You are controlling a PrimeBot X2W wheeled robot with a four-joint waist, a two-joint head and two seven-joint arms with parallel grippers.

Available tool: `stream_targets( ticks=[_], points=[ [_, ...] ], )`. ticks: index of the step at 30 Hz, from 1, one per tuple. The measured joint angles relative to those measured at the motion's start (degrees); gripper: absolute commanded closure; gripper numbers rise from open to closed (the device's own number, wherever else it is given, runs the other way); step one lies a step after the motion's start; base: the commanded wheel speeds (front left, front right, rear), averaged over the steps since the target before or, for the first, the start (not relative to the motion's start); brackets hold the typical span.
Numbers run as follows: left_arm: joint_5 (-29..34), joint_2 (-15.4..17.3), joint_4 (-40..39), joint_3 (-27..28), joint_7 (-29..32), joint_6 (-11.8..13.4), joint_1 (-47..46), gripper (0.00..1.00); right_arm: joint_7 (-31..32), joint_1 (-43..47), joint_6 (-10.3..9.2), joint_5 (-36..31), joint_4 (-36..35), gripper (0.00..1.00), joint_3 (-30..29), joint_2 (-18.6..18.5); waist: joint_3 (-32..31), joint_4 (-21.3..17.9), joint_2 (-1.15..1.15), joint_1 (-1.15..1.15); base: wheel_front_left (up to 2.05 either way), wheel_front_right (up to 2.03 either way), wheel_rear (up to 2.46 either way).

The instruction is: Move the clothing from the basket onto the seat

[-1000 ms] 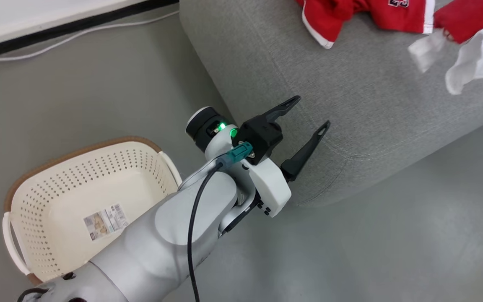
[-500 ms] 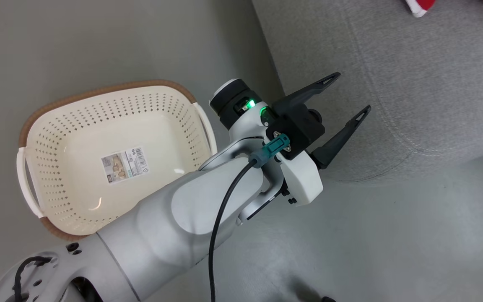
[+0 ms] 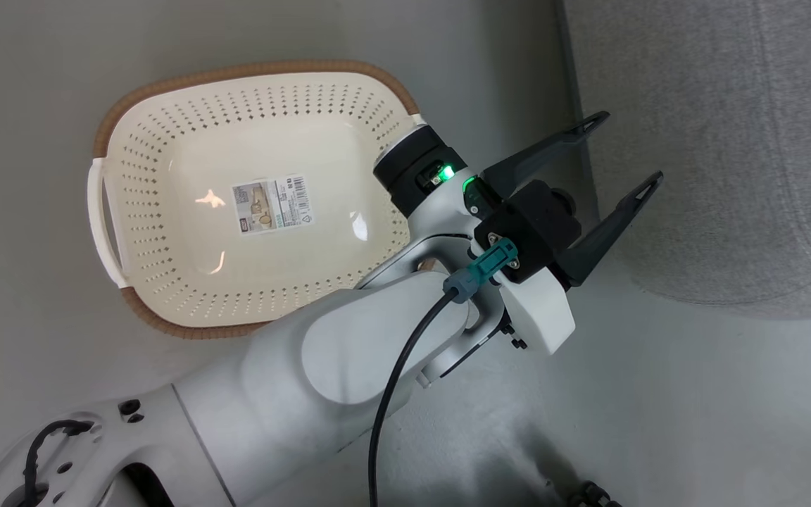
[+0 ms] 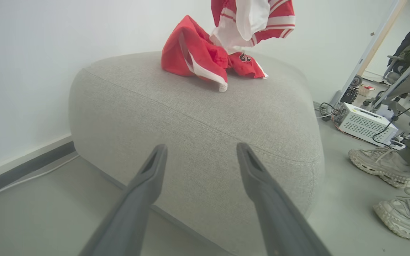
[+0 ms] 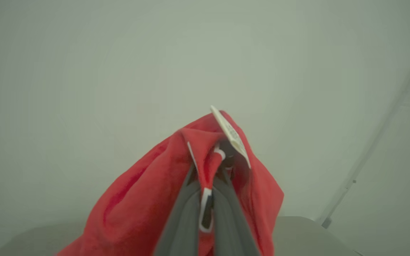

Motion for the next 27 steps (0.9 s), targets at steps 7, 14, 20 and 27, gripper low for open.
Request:
stream_targets(
  ticks=[7,14,20,27],
  points=[
    [0.0,0.0,-1.1,-0.3,0.0,1.4,0.0,0.00,0.0,0.1,0.00,5.2,5.2,1.00,7.7,2.1,2.8,3.0,0.00,0.00,0.00,0.00,0.00],
    [0.1,0.0,-1.3,-0.5,0.0,1.4,0.0,0.00,0.0,2.1,0.00,11.6,11.9,1.00,13.1,2.1,2.8,3.8,0.00,0.00,0.00,0.00,0.00],
    [-0.4,-0.1,-1.3,-0.6,0.0,1.4,0.0,0.00,0.0,4.7,0.00,16.6,15.9,0.00,14.9,1.6,1.7,3.7,0.00,0.00,0.00,0.00,0.00],
    [-0.4,-0.1,-0.8,0.1,0.0,1.2,0.5,0.00,0.0,8.9,0.00,20.0,15.0,0.00,19.0,2.0,-0.6,3.6,0.00,0.00,0.00,0.00,0.00]
  ],
)
